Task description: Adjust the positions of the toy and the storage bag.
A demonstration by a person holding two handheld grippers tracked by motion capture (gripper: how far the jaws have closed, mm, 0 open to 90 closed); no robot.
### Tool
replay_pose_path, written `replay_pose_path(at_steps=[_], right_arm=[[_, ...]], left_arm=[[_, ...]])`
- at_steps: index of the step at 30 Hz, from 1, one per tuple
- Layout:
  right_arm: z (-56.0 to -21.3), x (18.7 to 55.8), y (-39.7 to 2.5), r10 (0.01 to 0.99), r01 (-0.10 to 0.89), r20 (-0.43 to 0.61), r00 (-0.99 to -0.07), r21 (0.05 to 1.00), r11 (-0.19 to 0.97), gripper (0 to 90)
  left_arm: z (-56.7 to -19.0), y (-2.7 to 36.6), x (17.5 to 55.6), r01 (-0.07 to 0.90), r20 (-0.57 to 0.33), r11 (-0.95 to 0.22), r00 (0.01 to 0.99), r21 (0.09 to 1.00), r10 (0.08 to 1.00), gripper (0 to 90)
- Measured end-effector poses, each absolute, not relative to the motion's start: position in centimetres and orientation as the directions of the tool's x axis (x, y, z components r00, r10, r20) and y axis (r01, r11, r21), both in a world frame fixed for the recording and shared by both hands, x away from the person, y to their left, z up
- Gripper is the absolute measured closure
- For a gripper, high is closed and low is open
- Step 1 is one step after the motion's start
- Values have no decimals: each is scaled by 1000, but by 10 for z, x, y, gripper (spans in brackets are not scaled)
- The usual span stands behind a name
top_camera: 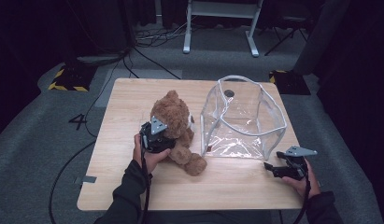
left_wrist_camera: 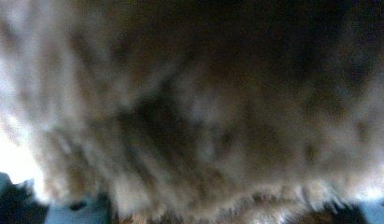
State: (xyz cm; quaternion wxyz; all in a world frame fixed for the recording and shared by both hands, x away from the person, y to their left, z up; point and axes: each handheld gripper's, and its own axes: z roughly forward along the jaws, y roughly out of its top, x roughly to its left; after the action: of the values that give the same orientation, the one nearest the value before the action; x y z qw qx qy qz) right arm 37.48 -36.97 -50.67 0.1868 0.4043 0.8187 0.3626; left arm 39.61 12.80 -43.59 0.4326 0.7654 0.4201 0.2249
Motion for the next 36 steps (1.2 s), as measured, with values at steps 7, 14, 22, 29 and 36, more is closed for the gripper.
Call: replay_pose_path(at_steps=[7, 14, 22, 29, 36], right_arm=[[-507, 375, -370, 797, 527, -13, -603, 745, 410, 195], [-507, 375, -370, 797, 526, -13, -604, 745, 411, 195], [-507, 375, -370, 797, 526, -13, -604, 745, 411, 195], [-507, 375, -370, 797, 526, -13, -604, 745, 411, 196], [-507, 375, -370, 797, 526, -13, -604, 745, 410, 196]], left_arm=[[-439, 129, 402, 434, -20, -264, 549, 861, 836, 465], [-441, 131, 414, 420, -26, -246, 546, 874, 838, 479], [-444, 131, 435, 399, -25, -232, 542, 887, 840, 483], [-444, 132, 451, 402, -30, -225, 538, 888, 843, 482], [-448, 138, 455, 396, -60, -186, 532, 899, 844, 482]])
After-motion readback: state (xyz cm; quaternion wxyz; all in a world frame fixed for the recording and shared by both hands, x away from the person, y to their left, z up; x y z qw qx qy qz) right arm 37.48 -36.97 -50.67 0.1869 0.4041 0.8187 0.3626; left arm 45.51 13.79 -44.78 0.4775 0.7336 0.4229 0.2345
